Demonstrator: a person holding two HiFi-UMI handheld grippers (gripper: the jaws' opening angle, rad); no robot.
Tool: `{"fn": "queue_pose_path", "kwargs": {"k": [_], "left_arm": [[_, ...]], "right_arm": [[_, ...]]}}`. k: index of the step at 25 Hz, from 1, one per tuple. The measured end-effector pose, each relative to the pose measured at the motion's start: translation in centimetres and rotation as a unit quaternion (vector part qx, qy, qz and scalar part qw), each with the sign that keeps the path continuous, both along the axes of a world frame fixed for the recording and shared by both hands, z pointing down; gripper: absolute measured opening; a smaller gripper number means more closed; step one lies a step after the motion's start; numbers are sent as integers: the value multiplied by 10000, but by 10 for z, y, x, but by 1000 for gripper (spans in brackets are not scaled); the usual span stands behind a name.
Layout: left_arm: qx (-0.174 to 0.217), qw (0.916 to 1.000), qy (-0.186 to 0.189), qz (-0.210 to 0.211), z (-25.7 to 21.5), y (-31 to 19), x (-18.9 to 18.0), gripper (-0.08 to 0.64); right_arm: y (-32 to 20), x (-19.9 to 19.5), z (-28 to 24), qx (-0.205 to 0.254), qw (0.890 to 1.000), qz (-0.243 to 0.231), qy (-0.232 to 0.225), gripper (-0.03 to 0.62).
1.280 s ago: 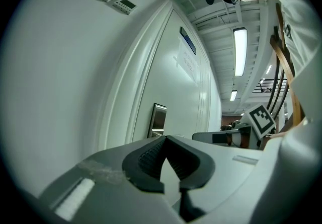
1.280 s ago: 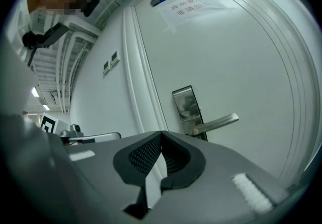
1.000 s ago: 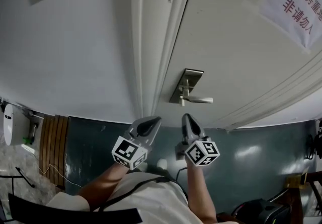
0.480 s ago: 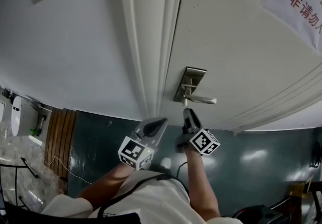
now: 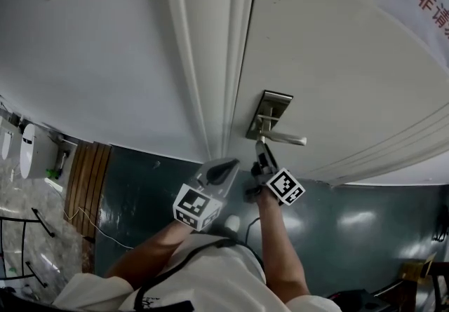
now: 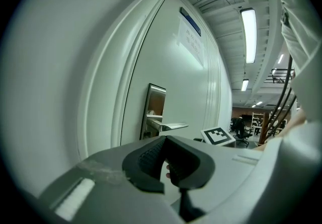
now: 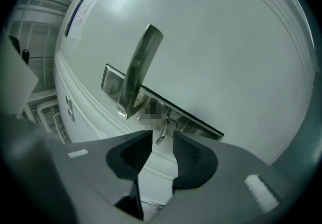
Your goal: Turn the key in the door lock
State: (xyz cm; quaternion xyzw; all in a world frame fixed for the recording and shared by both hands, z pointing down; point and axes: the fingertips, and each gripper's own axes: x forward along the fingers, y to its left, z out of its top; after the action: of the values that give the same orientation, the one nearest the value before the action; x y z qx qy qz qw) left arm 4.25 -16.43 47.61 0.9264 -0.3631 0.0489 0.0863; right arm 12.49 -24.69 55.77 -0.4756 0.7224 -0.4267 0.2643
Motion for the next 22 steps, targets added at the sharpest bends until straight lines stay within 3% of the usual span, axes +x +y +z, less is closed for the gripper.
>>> {"fn": "queue_pose_path", "kwargs": {"k": [9,13,16,22], "left_arm": [[-60,10000,-26,-6,6,-7,8,5],[-51,10000,-62,-20,7,-7,8,5],[-47,10000,-79,-25,6,-7,6,5],[-1,9999,-124,-2,7,-4,5,5]], "right_arm": [[-4,7,13,-319,9991,89,-276,99],[-7,4,9,-187,9995,-9,-246,49],[-7,3,8,-133,9995,-15,-293,46],[-7,-1,0,-58,9999,-27,159,44]]}}
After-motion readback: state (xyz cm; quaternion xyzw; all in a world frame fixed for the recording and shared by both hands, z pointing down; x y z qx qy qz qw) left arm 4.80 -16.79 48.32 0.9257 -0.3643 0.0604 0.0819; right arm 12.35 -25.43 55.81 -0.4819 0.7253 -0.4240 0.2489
